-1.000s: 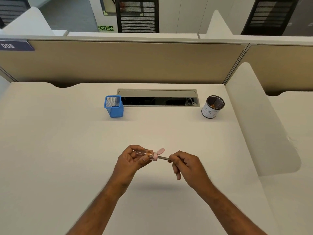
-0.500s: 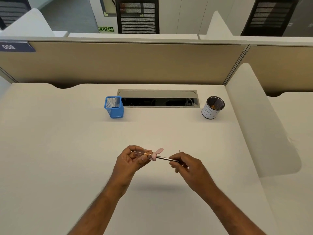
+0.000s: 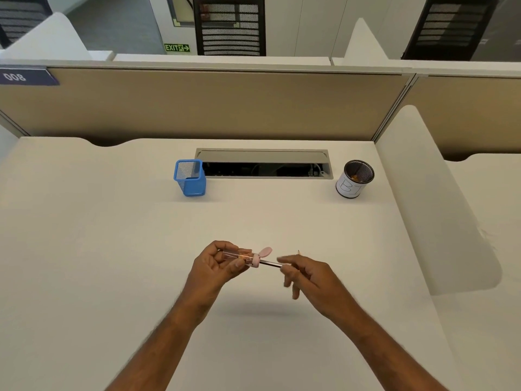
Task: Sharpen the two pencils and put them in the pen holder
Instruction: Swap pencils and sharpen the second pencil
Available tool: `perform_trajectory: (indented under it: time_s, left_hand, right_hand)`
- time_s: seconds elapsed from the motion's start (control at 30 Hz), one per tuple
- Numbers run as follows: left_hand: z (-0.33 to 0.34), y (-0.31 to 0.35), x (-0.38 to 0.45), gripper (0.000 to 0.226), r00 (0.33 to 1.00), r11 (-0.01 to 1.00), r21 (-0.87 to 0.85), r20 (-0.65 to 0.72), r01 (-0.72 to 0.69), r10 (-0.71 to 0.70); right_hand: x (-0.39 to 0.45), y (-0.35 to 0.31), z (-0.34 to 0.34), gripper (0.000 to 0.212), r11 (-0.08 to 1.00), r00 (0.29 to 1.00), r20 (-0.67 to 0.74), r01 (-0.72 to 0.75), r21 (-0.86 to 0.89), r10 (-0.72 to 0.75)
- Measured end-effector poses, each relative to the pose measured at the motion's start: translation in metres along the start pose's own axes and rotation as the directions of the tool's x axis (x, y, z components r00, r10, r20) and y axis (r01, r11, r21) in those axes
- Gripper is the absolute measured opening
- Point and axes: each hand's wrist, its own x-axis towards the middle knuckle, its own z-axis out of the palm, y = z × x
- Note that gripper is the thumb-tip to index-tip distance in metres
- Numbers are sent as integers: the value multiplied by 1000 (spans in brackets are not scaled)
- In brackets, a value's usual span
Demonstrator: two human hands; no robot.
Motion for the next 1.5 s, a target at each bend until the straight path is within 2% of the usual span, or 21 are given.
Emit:
perform_trajectory:
  time_s: [0.07,0.2,0.3,0.37,0.43,0.5,0.6,0.7,0.8,0.93,1.07,1.2,1.4,1.5]
  left_hand:
    - [-1,-1,0,37,1000,1000,-6,-4,-3,3]
    - [2,0,0,35,1000,1000,-21,-10,-8,8]
    - [3,1,0,37,1000,1000,-26,-8,-1,1]
    - [3,0,0,39,1000,1000,-14,10,6,-6]
    - [3,0,1,39,1000,1000,-2,25,10,-9]
    - [3,-1,0,40,999,1000,8,35,12,-12]
    - [1,-1,0,37,1000,1000,11,23,12,-12]
    - [-1,-2,-1,31,1000,1000,8,-14,12,-12]
    - [-2,-3,-1,26,999,1000,23,-37,13,-12]
    - [-1,-2,-2,33,1000,999,22,-21,23,-22]
    - [-4,-1,-3,35,999,998,48,40,31,-33]
    - [-11,0,1,37,999,999,29,36,25,-26]
    - [-29,1,7,37,999,998,-61,-50,-4,1]
    - [-32,-4,6,46,997,998,-61,-71,11,-15]
  right_hand:
    - [-1,1,1,21,998,999,-36,28,-55,-30]
    - [-4,-1,5,10,982,984,-113,124,-141,-141]
    - [-4,-1,7,11,976,976,-136,149,-159,-171]
    - [-1,-2,9,22,992,990,-111,72,-101,-84]
    - [2,-4,8,34,997,998,-26,-57,56,58]
    - [4,-5,5,41,986,992,51,-122,114,117]
    - [5,-7,3,42,990,993,56,-109,95,104]
    - [4,-8,3,17,999,998,48,-47,12,46]
    - [3,-7,5,14,999,1000,-16,8,-53,-9]
    - [0,-6,9,12,997,994,-78,68,-44,-71]
    - [0,-3,11,27,1000,999,-31,-21,11,21]
    - [1,8,7,39,963,979,96,-195,187,180]
    - [-7,18,8,35,951,973,101,-223,213,206]
    - [-7,27,13,29,949,973,83,-228,219,215]
